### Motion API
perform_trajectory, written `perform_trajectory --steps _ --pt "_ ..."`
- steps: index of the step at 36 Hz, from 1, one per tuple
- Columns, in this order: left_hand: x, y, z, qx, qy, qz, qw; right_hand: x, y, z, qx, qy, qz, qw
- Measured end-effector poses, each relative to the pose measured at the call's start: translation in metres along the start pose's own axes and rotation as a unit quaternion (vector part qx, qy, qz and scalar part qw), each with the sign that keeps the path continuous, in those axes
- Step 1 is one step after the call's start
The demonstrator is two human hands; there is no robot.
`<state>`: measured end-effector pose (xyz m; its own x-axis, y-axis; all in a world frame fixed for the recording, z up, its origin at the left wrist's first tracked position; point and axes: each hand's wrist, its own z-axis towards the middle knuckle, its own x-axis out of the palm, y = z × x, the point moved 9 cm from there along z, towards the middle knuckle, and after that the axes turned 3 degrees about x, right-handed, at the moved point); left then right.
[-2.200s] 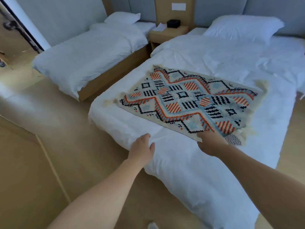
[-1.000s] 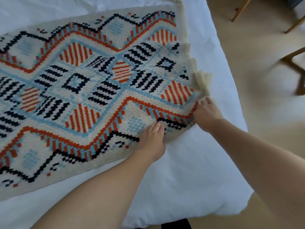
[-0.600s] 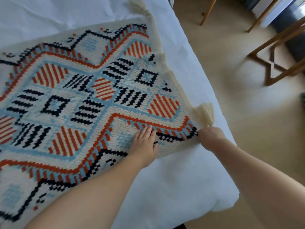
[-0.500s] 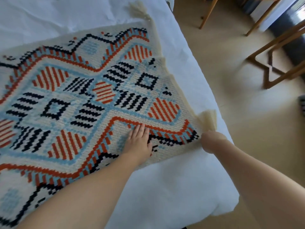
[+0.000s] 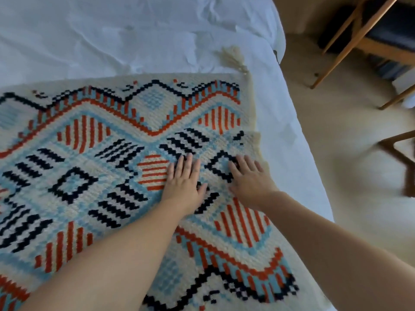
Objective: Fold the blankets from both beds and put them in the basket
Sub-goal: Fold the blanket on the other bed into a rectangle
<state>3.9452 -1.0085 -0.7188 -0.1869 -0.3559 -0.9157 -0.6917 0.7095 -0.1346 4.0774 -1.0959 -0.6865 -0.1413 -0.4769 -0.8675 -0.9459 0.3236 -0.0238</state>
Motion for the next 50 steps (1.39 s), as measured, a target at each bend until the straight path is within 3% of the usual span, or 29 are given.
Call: perform_trajectory --steps 10,22,27,30,34,40,46,50 --pt "0.015 0.018 0.066 -0.006 -0.092 -0.024 0.995 -0.038 -0.05 0.139 0.015 -0.066 0.023 0.997" --pt "0.042 0.026 0.088 0.043 -0.106 -0.01 0.993 -0.122 -0.095 0.277 0.038 -0.109 0.04 0.993" --pt "0.047 0.028 0.091 0.056 -0.105 -0.017 0.993 -0.149 -0.104 0.301 0.03 -0.126 -0.023 0.991" --pt "0.047 0.028 0.092 0.061 -0.113 -0.016 0.992 -0.161 -0.107 0.3 0.055 -0.117 -0.058 0.99" --pt "0.048 0.029 0.093 0.063 -0.121 -0.013 0.991 -0.18 -0.107 0.284 0.059 -0.182 -0.12 0.974" --pt "0.042 0.029 0.094 0.051 -0.128 -0.021 0.99 -0.201 -0.101 0.228 0.005 -0.245 -0.143 0.959" --pt "0.016 0.023 0.076 0.013 -0.076 -0.034 0.996 -0.21 -0.104 0.136 0.003 -0.25 -0.084 0.965" --pt "-0.031 0.02 0.036 0.008 -0.121 -0.148 0.982 -0.193 -0.106 0.08 0.023 -0.222 -0.044 0.974"
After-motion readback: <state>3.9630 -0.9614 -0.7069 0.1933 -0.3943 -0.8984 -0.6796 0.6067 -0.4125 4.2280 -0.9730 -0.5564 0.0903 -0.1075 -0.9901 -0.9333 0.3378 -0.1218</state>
